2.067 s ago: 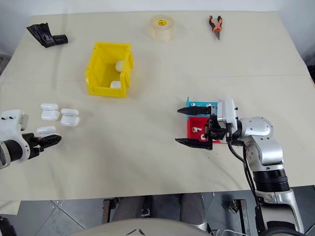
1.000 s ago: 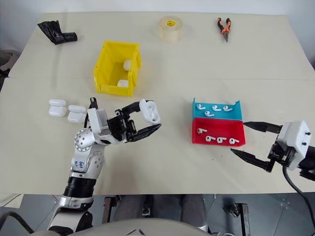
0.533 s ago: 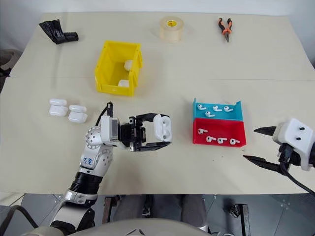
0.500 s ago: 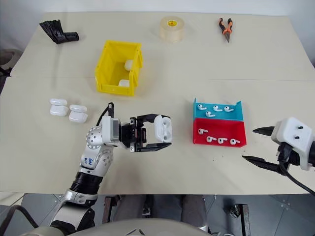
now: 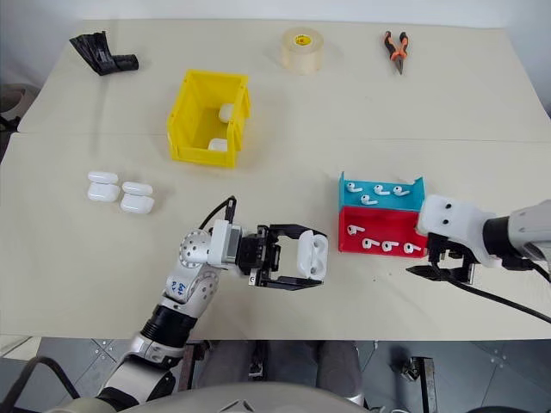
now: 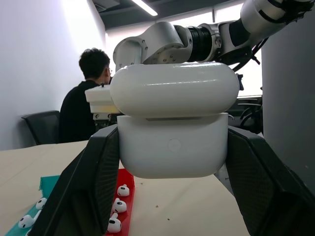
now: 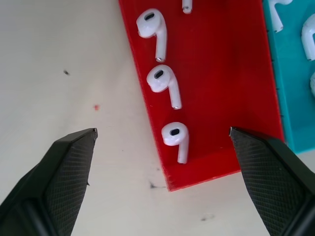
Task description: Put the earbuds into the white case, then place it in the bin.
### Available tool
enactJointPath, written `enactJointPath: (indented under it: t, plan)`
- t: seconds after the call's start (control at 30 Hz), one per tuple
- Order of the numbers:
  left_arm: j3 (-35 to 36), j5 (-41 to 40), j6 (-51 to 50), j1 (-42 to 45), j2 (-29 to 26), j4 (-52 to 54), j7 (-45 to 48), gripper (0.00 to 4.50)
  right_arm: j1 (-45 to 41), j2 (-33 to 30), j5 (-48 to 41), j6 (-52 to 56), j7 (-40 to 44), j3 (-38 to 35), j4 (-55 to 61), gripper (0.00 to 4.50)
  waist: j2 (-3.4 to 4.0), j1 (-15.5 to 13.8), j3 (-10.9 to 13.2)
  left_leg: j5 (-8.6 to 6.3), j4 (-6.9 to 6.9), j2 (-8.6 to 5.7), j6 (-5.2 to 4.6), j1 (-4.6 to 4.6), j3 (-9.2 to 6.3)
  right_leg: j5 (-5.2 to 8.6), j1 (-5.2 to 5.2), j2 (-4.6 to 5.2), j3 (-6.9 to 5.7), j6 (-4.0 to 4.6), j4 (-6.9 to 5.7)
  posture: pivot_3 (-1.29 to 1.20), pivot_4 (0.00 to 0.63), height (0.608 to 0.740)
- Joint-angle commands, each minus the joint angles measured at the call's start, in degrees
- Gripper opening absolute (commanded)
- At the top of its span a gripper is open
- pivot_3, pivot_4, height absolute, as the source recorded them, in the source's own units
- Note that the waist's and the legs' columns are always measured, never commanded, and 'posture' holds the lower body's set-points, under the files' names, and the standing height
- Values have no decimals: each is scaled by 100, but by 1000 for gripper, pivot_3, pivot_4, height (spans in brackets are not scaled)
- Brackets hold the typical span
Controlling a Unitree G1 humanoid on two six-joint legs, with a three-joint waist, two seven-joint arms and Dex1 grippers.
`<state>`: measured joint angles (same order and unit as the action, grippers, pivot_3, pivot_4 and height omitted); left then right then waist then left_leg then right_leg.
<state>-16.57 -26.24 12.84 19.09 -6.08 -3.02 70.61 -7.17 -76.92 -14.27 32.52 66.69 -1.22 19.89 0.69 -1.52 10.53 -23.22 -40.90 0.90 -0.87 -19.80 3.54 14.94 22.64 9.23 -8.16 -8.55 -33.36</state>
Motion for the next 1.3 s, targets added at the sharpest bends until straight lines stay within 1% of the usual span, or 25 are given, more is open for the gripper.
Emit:
enactJointPath:
  t: [0.03, 0.1, 0.13, 0.2, 0.3, 0.6, 0.9, 0.97, 1.07, 1.3]
  plan:
    - [-21, 30, 48, 23, 43, 154, -84, 2800, -273, 53, 285, -282, 66, 220, -211, 4500, 0, 6, 0, 0, -4, 0, 0, -3, -1, 0, 0, 0, -1, 0, 0, 0, 150, 740]
    - [-25, 26, 37, 19, 31, 171, -102, 2800, -440, 150, 378, -376, 83, 362, -301, 4500, 1, 9, -1, 0, -8, 0, 0, -11, -6, 0, 2, 0, -8, 0, 0, 0, 150, 740]
    - [-27, 22, 28, 9, 23, 188, -110, 2796, -492, 183, 418, -436, 113, 421, -332, 4311, 4, 7, -2, 0, -10, 1, 0, -17, -9, 0, 7, 0, -11, 0, -1, 0, 150, 740]
    - [-24, 12, -2, -13, 9, 228, -143, 2796, -555, 237, 512, -592, 167, 530, -424, 3907, 4, 7, -2, 0, -17, 1, 0, -31, -18, 0, 13, 0, -19, 0, -1, 0, 150, 740]
    - [-19, -3, -36, -30, -8, 259, -186, 2796, -591, 287, 639, -831, 280, 659, -571, 2937, 4, 1, -2, 0, -19, -1, 0, -36, -24, -1, 13, 3, -25, -1, -1, 0, 150, 740]
    - [-14, -36, -103, -19, -39, 288, -225, 2796, -802, 439, 1083, -1413, 413, 913, -1073, 2937, 4, 9, -2, 0, -20, -1, 0, -38, -29, -1, 12, 3, -30, -1, -2, 0, 150, 740]
    - [-10, -25, -124, -3, -58, 296, -247, 2796, -988, 646, 1329, -1754, 534, 1010, -1400, 2937, 4, 6, -2, 0, -22, -1, 0, -40, -30, -1, 12, 4, -33, -1, -2, 0, 150, 740]
    - [-5, -23, -128, -1, -71, 301, -249, 2796, -996, 673, 1368, -1828, 579, 1016, -1444, 2576, 4, 7, -2, 0, -22, -1, 0, -40, -30, -1, 12, 4, -33, -1, -2, 0, 150, 740]
    - [5, -23, -133, 7, -85, 298, -253, 2796, -990, 666, 1411, -1896, 684, 1013, -1472, 1791, 4, 16, -2, 0, -24, -1, 0, -39, -30, -1, 11, 4, -33, -1, -2, 0, 150, 740]
    - [7, -35, -148, 28, -75, 283, -261, 2796, -1024, 660, 1476, -2072, 875, 1016, -1450, 1791, 4, 9, -2, 0, -25, -1, 0, -39, -30, -1, 11, 4, -34, -1, -5, 0, 150, 740]
